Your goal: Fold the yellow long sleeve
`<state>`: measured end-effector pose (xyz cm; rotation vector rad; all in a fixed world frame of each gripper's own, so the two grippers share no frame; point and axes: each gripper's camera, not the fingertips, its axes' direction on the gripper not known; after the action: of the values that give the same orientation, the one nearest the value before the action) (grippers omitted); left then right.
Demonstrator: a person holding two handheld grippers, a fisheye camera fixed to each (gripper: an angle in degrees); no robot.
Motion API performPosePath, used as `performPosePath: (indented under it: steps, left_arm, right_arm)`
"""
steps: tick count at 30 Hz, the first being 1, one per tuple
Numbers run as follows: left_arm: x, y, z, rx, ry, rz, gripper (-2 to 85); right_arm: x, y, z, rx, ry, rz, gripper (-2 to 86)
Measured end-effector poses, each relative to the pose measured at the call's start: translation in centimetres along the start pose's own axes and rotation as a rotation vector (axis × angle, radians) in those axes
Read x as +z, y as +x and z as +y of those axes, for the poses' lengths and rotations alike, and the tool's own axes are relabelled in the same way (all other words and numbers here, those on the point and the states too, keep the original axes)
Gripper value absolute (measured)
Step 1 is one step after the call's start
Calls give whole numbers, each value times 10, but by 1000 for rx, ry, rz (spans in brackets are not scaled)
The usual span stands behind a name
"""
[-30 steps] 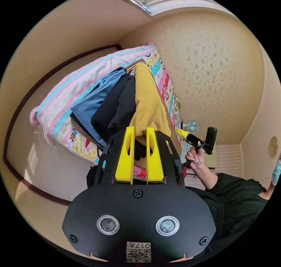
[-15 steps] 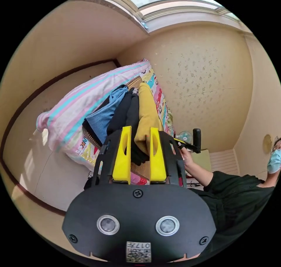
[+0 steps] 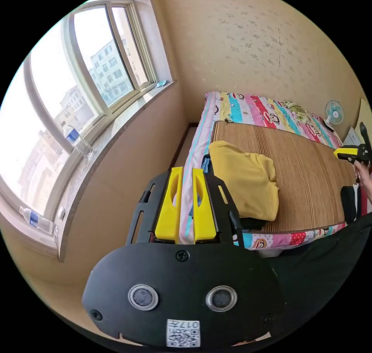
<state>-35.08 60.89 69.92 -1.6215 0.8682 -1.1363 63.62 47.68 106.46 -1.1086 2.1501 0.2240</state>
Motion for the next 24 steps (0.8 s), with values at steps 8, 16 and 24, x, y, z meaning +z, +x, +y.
performPosePath:
  steps: [8,16,24]
  left_arm:
    - [-6,130,-14,76,332,370,52]
    - [18,318,9,290,293,835,38]
    - [31,488,41,412,364,1124,-4]
  right_arm:
    - [-83,129,126,320,577,-621,4]
    - [-96,231,269,438,828,-696,2]
    - [-143,301,436,1027,856,184,2]
